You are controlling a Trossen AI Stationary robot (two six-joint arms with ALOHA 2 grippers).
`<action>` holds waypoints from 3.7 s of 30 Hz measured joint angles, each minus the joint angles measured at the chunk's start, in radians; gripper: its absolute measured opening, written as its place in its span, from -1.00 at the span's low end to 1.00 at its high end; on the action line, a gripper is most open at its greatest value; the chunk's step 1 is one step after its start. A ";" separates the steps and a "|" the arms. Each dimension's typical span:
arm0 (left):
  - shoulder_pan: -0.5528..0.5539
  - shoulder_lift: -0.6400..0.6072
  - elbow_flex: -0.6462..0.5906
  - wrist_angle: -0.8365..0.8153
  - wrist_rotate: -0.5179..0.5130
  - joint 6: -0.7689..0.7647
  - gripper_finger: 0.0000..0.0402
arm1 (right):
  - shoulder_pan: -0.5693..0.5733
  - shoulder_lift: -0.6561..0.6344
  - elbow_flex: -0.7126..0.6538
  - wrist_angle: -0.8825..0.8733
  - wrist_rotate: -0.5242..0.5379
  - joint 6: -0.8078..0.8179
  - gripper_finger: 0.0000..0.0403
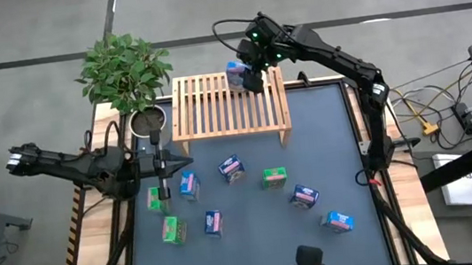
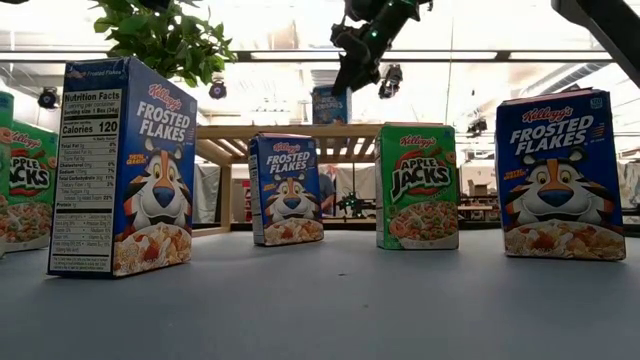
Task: Stack cereal on shelf
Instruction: Put the middle light blue cereal box on the shelf, then put the right green cereal box on the shelf
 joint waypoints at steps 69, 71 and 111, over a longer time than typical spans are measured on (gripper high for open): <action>0.000 0.003 0.000 -0.023 0.002 -0.006 -1.00 | 0.024 0.009 -0.128 0.140 0.129 -0.070 -0.94; 0.000 0.003 0.000 -0.023 0.002 -0.007 -1.00 | 0.026 0.016 -0.128 0.142 0.130 -0.069 -0.94; 0.000 0.005 0.000 -0.022 0.002 -0.007 -1.00 | 0.488 -0.094 -0.256 0.033 -0.027 0.058 -0.94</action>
